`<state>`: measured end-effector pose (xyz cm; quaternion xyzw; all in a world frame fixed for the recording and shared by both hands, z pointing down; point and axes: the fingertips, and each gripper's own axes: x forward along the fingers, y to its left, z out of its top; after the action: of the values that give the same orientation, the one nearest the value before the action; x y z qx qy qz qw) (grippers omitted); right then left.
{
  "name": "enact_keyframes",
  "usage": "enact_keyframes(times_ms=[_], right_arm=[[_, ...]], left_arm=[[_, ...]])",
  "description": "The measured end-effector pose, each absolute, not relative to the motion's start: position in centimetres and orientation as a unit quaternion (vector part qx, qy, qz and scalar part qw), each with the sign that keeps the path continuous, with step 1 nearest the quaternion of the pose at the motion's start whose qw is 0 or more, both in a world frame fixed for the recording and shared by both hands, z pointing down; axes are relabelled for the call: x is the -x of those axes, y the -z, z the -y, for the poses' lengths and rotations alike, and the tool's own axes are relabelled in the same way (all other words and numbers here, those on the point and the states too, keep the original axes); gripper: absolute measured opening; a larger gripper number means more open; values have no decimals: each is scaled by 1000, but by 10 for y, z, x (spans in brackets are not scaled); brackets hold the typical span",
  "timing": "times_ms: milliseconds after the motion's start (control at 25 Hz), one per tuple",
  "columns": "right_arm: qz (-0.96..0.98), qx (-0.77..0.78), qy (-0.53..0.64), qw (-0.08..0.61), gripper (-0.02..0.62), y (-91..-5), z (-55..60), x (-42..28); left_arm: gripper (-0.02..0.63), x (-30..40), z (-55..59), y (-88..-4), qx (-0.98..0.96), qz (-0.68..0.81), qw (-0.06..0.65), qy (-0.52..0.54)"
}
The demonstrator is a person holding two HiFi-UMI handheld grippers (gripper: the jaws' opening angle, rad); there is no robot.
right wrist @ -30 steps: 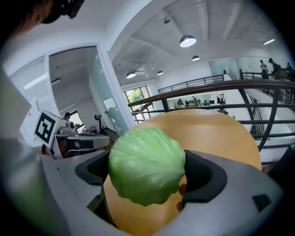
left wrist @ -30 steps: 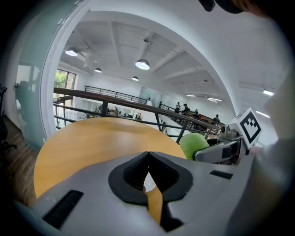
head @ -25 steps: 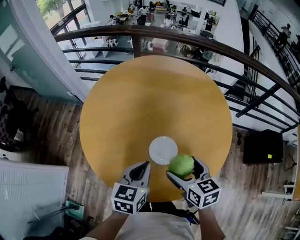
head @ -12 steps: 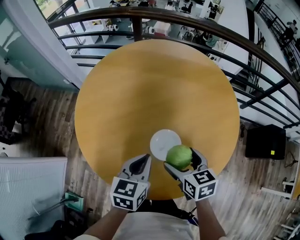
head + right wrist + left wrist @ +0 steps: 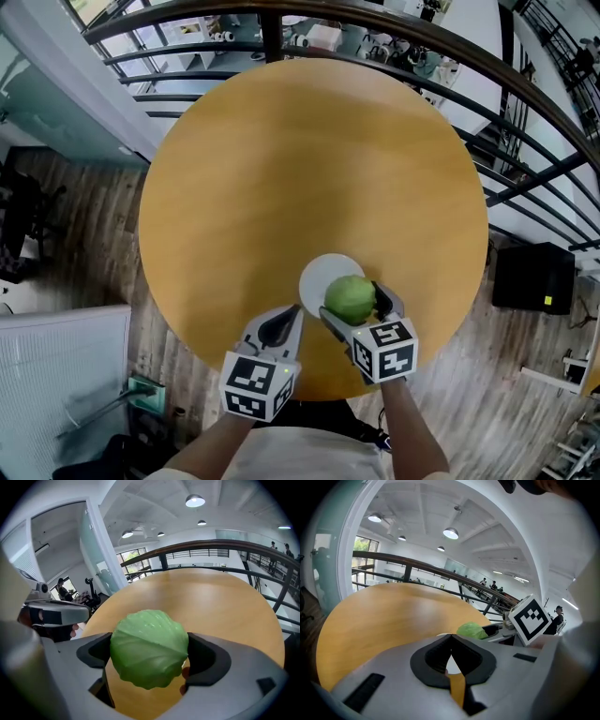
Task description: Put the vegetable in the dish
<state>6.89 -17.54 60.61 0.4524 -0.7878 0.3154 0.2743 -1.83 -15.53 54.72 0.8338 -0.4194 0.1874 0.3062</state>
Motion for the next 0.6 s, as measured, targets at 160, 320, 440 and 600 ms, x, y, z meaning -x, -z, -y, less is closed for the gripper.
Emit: enact_keyframes(times_ms=[160, 320, 440, 600], right_arm=[[783, -450, -313, 293, 479, -619, 181, -65], [778, -449, -302, 319, 479, -631, 187, -62], [776, -444, -288, 343, 479, -638, 189, -59], [773, -430, -273, 377, 479, -646, 189, -53]], left_arm=[[21, 20, 159, -553, -832, 420, 312, -187], [21, 22, 164, -559, -830, 420, 317, -186], [21, 25, 166, -564, -826, 422, 323, -186], [21, 30, 169, -569, -823, 424, 329, -188]])
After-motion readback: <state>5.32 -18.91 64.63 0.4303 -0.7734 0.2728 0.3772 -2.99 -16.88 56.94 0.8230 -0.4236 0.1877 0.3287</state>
